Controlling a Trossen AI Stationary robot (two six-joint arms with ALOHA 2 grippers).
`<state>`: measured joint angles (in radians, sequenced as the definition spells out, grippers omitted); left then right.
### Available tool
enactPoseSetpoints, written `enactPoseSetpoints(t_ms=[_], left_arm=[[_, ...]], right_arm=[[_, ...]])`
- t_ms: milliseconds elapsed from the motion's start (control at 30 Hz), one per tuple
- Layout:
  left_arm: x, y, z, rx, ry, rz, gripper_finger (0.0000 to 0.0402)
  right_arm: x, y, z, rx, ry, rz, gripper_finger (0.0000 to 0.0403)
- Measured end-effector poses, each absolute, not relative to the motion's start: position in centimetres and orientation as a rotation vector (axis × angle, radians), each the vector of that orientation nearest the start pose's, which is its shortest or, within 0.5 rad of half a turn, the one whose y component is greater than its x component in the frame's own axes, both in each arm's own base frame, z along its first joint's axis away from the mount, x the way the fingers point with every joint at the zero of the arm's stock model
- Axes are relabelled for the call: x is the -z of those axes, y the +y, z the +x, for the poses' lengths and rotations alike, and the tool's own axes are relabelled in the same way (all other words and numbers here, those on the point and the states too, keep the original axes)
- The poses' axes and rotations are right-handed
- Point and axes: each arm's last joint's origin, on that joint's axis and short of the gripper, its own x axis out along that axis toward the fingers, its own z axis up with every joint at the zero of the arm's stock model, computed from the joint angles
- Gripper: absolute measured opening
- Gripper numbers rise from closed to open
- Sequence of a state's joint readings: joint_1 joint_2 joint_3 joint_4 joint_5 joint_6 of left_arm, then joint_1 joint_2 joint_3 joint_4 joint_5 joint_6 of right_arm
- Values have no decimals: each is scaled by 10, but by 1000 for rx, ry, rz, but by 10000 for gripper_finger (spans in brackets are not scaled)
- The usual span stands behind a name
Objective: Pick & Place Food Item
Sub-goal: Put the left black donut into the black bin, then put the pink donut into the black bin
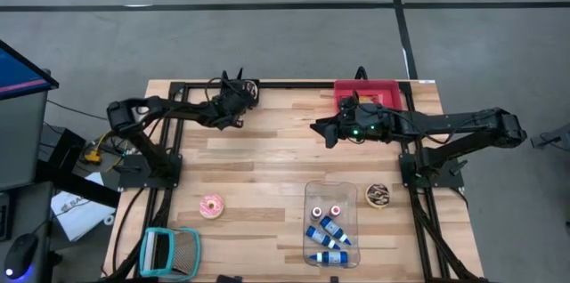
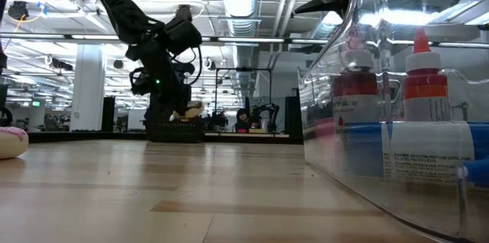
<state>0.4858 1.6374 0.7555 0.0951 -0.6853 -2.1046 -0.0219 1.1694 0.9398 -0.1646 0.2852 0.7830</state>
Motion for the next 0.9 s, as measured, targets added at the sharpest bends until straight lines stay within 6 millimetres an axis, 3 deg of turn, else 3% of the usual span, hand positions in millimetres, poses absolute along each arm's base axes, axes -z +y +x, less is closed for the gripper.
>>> enactPoseSetpoints(t_ms=[667, 900], left_arm=[[-149, 166, 262, -1463, -689, -1556, 146], [-150, 165, 264, -1444, -700, -1562, 169]], right_arm=[[-312, -5, 257, 410, 266, 711, 177], [-312, -5, 257, 410, 266, 711, 177]])
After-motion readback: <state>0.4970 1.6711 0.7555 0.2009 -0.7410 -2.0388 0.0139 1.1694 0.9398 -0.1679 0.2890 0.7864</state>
